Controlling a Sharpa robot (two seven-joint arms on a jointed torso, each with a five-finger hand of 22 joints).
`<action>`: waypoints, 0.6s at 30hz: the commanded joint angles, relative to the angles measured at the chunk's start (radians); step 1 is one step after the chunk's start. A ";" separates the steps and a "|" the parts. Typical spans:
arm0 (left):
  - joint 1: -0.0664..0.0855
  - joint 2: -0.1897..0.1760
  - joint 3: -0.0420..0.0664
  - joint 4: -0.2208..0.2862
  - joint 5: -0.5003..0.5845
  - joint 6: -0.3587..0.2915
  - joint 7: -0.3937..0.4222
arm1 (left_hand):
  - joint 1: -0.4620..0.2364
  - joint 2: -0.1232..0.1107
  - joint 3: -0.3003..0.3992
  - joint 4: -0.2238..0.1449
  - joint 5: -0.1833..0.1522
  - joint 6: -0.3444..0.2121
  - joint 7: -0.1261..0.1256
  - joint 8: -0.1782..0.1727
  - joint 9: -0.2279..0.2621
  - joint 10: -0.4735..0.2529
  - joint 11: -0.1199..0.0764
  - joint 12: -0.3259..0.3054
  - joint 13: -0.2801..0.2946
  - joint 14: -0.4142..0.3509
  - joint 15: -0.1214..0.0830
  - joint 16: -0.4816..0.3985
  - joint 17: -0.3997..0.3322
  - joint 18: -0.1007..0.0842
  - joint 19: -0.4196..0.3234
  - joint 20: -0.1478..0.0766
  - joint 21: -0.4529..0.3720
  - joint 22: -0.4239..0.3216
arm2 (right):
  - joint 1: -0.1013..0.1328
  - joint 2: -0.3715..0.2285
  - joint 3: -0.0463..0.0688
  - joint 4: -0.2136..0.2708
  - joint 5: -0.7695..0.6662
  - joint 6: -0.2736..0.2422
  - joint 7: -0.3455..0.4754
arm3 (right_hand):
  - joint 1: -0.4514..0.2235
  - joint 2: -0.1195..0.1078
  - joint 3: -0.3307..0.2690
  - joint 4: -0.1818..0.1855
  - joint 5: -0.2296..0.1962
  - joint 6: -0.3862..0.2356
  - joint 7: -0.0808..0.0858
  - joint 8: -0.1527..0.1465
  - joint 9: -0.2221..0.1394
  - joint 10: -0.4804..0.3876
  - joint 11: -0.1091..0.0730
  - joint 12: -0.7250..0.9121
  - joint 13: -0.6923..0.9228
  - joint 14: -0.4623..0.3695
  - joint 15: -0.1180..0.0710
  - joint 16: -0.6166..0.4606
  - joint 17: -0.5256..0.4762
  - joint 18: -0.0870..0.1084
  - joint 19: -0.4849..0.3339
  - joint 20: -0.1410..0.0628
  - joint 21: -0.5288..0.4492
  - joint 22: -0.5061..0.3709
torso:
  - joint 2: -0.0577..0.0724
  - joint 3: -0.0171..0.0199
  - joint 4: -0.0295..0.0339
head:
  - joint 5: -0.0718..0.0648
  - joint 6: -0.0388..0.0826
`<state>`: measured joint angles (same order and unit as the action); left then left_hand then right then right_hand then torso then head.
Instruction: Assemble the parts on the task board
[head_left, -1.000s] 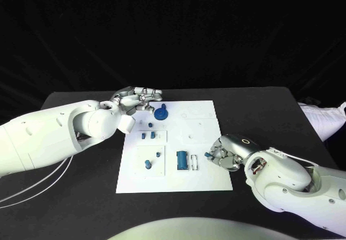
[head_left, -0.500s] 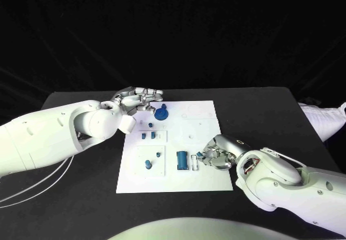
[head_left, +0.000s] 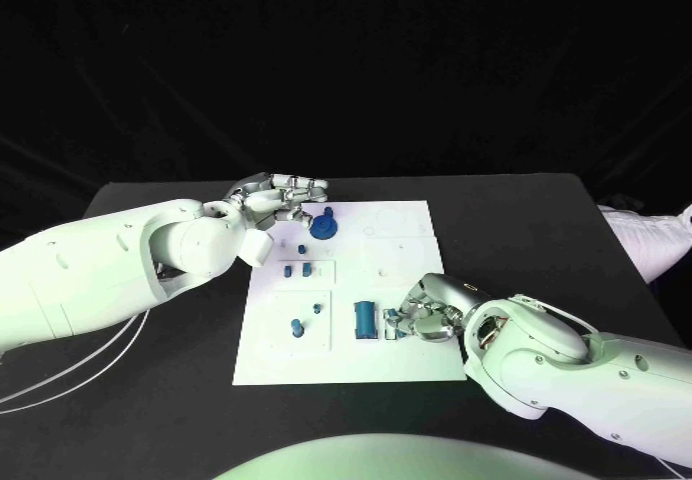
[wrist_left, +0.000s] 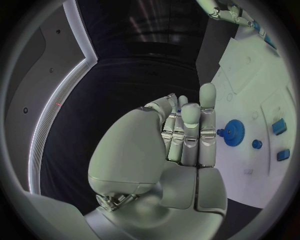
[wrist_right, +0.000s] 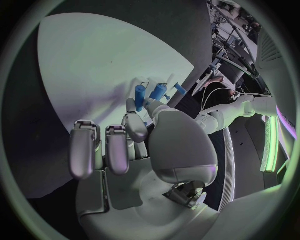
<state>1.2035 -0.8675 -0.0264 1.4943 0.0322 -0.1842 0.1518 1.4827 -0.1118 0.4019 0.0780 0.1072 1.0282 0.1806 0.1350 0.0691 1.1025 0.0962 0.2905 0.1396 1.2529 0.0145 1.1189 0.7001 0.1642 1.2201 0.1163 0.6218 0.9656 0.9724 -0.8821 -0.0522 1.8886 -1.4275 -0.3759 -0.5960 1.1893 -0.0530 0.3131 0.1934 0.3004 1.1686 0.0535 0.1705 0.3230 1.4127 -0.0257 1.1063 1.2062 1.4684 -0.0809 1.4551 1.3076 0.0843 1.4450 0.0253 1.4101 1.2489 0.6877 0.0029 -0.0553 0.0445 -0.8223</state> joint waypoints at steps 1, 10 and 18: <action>0.000 0.002 0.001 0.003 -0.004 0.020 0.000 | 0.006 0.003 -0.001 -0.005 0.006 -0.008 -0.002 0.007 0.000 -0.007 0.003 0.004 0.002 -0.008 0.001 -0.003 0.000 0.012 -0.008 -0.001 -0.003 0.000 | -0.001 0.006 0.000 -0.004 0.016 0.033 -0.005 | -0.008 0.000 -0.004 0.004 0.005 0.012 -0.003 0.005 0.002 0.008 0.001 0.008 0.006 0.071 -0.007 0.006 0.087 -0.020 0.006 -0.001 0.004 0.002 | 0.000 0.0010 0.0000 | -0.001 0.001; 0.000 0.000 0.001 0.005 -0.004 0.020 -0.004 | 0.006 0.003 -0.001 -0.005 0.006 -0.008 -0.002 0.007 0.000 -0.007 0.003 0.004 0.002 -0.008 0.001 -0.003 0.000 0.012 -0.008 -0.001 -0.003 0.000 | -0.001 0.011 0.000 -0.009 0.015 0.039 -0.006 | -0.010 0.003 -0.007 0.005 0.008 0.018 -0.006 0.009 0.006 0.016 -0.001 0.025 0.020 0.071 -0.009 0.006 0.087 -0.020 0.007 -0.002 0.005 0.003 | 0.000 0.0002 -0.0006 | -0.001 0.000; 0.000 -0.001 0.001 0.006 -0.008 0.021 -0.008 | 0.006 0.003 -0.001 -0.005 0.006 -0.008 -0.002 0.007 0.000 -0.007 0.003 0.004 0.002 -0.008 0.001 -0.003 0.000 0.012 -0.008 -0.001 -0.003 0.000 | -0.001 0.015 0.000 -0.013 0.009 0.048 -0.008 | -0.019 0.007 -0.011 0.010 0.008 0.022 -0.008 0.012 0.010 0.021 -0.003 0.034 0.029 0.071 -0.010 0.007 0.089 -0.021 0.007 -0.004 0.005 0.004 | 0.000 0.0001 0.0004 | 0.000 -0.001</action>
<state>1.2035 -0.8692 -0.0264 1.4975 0.0304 -0.1819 0.1444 1.4827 -0.1118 0.4019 0.0780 0.1072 1.0269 0.1818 0.1350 0.0691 1.1025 0.0963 0.2905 0.1398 1.2529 0.0145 1.1189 0.7003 0.1639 1.2201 0.1163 0.6219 0.9657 0.9731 -0.8696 -0.0513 1.8755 -1.4131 -0.3527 -0.5995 1.1746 -0.0516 0.3044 0.2021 0.3062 1.1833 0.0461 0.1784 0.3316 1.4273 -0.0294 1.1358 1.2350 1.4649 -0.0843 1.4590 1.3074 0.0842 1.4487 0.0216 1.4100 1.2521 0.6878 0.0030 -0.0552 0.0431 -0.8227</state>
